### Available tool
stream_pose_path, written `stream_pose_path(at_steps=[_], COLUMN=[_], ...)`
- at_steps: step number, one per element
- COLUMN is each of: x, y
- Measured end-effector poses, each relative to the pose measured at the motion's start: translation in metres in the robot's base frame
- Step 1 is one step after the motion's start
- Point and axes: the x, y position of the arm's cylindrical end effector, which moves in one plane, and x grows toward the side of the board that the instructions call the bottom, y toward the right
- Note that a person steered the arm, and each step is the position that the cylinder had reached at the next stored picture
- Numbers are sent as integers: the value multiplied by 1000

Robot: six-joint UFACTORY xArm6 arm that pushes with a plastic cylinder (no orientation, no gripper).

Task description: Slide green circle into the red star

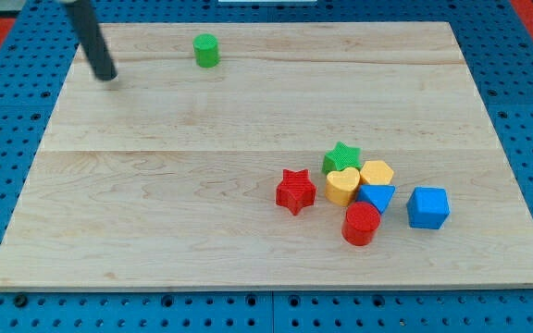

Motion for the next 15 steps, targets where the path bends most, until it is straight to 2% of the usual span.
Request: stream_pose_path(at_steps=[1, 2, 3, 4, 5, 6, 7, 8, 11, 12, 13, 15], x=[-41, -52, -26, -20, 4, 0, -49, -22, 80, 104, 104, 168], y=[33, 89, 159, 217, 239, 239, 229, 194, 224, 239, 225, 275])
